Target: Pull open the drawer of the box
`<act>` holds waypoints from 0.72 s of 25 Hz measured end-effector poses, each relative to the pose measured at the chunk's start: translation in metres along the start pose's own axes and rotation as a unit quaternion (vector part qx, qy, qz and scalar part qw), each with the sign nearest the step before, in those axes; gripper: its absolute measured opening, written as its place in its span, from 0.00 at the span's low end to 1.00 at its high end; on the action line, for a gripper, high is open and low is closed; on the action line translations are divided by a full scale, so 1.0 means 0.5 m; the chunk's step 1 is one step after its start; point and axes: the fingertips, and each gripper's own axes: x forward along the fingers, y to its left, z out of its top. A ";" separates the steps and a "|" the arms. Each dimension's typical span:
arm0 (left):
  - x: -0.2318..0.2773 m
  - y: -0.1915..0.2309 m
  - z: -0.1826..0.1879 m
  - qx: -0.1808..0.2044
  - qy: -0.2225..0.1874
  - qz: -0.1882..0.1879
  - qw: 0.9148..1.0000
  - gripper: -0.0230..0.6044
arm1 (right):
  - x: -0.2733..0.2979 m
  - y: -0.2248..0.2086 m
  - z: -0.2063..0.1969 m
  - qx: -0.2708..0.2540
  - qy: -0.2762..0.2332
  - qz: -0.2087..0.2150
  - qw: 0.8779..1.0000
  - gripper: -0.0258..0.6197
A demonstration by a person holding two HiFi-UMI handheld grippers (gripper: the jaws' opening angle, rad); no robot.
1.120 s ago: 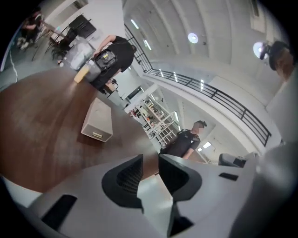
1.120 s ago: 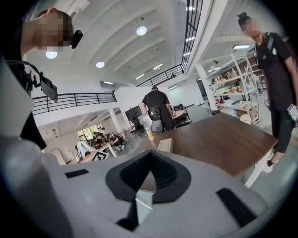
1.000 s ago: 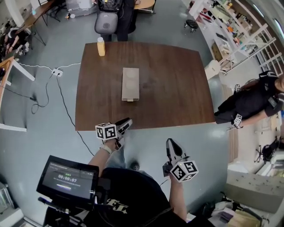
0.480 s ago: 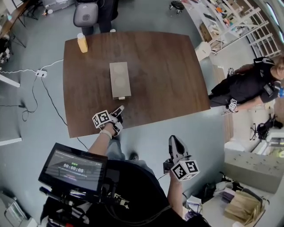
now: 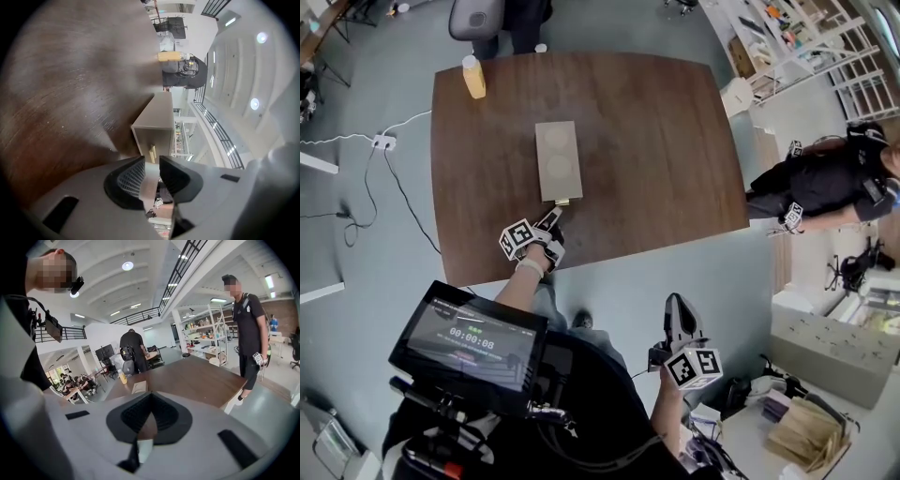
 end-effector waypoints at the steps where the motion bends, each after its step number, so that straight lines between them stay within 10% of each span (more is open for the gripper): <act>1: 0.003 0.000 -0.004 0.002 0.004 0.003 1.000 0.19 | -0.001 0.000 0.002 0.000 0.001 -0.001 1.000 0.02; 18: 0.011 -0.007 -0.009 -0.009 0.002 -0.010 1.000 0.16 | -0.011 0.011 0.006 -0.005 0.009 -0.005 1.000 0.02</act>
